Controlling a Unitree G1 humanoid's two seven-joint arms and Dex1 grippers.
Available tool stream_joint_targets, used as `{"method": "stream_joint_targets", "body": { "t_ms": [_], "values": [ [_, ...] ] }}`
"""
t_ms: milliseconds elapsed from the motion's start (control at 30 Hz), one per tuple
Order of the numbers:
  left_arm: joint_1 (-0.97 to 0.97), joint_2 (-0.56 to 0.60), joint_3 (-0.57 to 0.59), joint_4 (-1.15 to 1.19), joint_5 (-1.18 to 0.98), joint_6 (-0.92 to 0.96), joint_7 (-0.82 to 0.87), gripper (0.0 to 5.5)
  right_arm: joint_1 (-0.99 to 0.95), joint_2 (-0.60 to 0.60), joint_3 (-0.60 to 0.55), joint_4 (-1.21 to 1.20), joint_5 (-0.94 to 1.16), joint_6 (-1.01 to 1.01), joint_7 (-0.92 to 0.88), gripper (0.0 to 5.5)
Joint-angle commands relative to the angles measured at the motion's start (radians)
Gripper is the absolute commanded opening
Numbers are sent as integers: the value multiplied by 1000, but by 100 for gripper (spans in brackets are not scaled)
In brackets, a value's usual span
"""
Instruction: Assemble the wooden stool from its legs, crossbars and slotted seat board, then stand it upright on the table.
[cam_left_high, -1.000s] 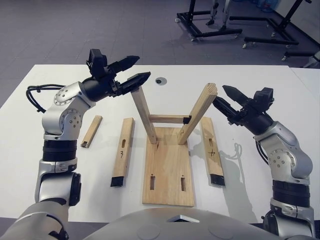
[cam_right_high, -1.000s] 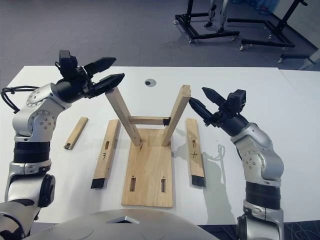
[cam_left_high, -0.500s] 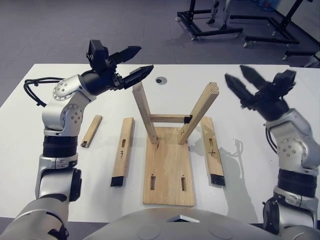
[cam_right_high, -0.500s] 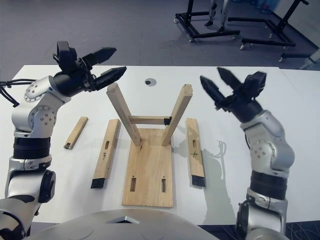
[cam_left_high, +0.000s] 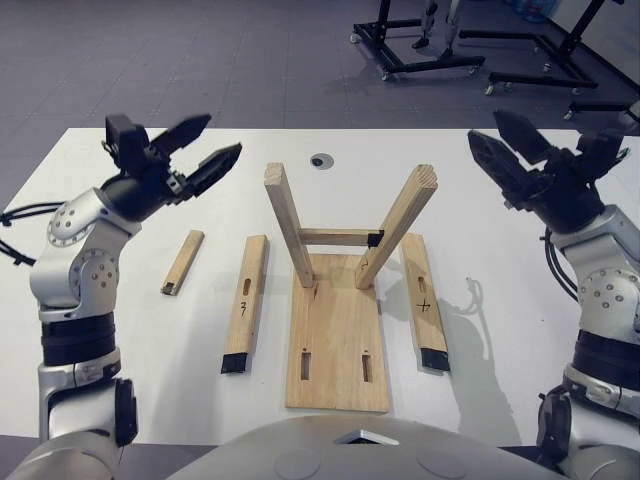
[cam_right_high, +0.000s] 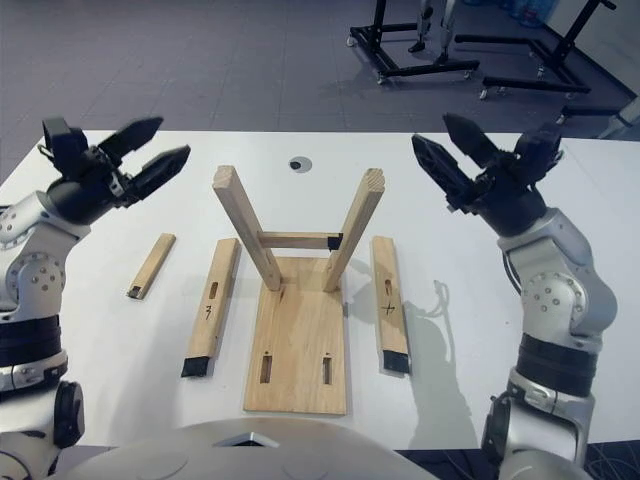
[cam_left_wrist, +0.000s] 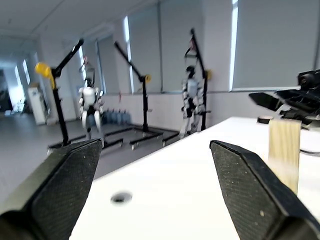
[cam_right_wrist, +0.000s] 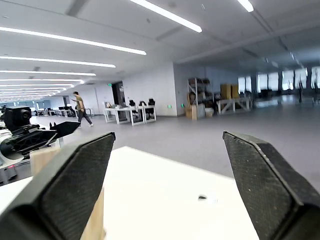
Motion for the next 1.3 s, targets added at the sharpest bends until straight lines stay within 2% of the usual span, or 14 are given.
{"method": "stream_joint_targets", "body": {
  "t_ms": [33, 433, 833, 1300],
  "values": [
    [55, 15, -26, -23, 25, -1, -9, 391, 23, -25, 1, -6, 16, 29, 30, 400],
    [40, -38, -103, -74, -5, 32, 7, 391, 17, -20, 68, 0, 4, 52, 64, 400],
    [26, -30, -105, -57, -9, 34, -10, 391, 64, -16, 73, 52, -44, 19, 83, 400],
    [-17, -55, -175, -46, 29, 23, -20, 391, -16, 11, 197, 69, -91, 20, 127, 400]
  ]
}}
